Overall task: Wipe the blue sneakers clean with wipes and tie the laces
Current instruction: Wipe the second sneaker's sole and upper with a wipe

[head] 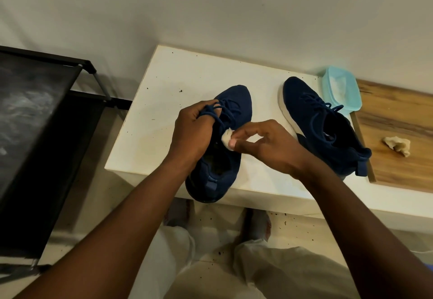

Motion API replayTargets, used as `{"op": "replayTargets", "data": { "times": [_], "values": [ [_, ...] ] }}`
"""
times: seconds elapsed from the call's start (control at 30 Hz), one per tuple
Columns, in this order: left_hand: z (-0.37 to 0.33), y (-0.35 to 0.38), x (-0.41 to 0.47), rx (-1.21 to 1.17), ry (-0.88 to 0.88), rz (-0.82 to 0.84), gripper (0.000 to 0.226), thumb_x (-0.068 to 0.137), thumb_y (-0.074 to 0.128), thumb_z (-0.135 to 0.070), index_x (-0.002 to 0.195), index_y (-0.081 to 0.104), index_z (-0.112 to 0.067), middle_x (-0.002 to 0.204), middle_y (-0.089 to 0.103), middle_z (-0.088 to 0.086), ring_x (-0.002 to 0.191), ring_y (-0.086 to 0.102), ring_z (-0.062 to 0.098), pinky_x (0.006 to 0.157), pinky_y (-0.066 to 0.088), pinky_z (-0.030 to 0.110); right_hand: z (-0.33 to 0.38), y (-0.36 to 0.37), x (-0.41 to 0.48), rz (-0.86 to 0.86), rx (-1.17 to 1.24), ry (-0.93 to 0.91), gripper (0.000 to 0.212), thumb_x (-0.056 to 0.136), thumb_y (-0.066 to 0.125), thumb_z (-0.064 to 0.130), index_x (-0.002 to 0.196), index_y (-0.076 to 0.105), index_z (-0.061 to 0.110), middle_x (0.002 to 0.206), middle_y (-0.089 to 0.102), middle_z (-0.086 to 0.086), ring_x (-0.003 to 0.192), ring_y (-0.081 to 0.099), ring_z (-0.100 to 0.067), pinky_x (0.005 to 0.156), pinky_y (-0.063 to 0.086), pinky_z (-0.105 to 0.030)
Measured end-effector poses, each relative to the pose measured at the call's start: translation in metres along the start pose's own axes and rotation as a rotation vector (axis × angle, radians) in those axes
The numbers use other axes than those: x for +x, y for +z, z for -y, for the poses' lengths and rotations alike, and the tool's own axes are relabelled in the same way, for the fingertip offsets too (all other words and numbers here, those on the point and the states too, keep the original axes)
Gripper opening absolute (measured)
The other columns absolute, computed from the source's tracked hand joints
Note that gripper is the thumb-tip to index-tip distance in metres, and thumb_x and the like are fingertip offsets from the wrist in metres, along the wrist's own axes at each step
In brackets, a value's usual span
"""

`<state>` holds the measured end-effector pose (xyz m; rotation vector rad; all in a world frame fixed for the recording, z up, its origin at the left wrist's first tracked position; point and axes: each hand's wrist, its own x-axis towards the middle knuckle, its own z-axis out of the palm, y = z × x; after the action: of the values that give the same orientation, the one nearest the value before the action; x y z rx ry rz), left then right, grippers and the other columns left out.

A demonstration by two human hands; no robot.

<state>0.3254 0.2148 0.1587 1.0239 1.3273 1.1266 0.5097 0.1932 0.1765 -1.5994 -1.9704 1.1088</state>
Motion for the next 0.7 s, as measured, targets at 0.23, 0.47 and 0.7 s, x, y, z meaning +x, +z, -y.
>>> {"op": "replayTargets", "data": {
  "times": [0.23,0.47,0.7],
  "values": [
    [0.001,0.001,0.0,-0.013,-0.007,0.002,0.018,0.099,0.063,-0.024,0.107,0.076,-0.033,0.104,0.076,-0.013,0.101,0.071,0.008,0.098,0.057,0.038,-0.009,-0.01,0.02,-0.111,-0.033,0.141,0.022,0.098,0.059,0.024,0.115,0.072,0.019,0.125,0.066,0.007,0.114,0.059,-0.007,0.093,0.041,-0.018],
    [0.001,0.002,0.001,-0.006,-0.015,-0.005,0.02,0.1,0.063,-0.024,0.115,0.075,-0.027,0.111,0.075,-0.01,0.105,0.069,0.009,0.098,0.056,0.034,-0.012,-0.003,0.028,-0.184,-0.226,0.175,0.036,0.096,0.062,0.038,0.127,0.062,0.021,0.137,0.058,0.004,0.124,0.053,-0.016,0.092,0.034,-0.022],
    [0.004,0.002,0.003,0.006,-0.01,-0.013,0.026,0.098,0.059,-0.013,0.11,0.075,-0.028,0.11,0.075,-0.009,0.104,0.07,0.01,0.096,0.057,0.035,0.026,-0.007,-0.004,0.193,0.15,0.039,0.009,0.089,0.074,0.024,0.094,0.081,0.022,0.095,0.076,0.013,0.095,0.068,-0.004,0.089,0.054,-0.019]
  ]
}}
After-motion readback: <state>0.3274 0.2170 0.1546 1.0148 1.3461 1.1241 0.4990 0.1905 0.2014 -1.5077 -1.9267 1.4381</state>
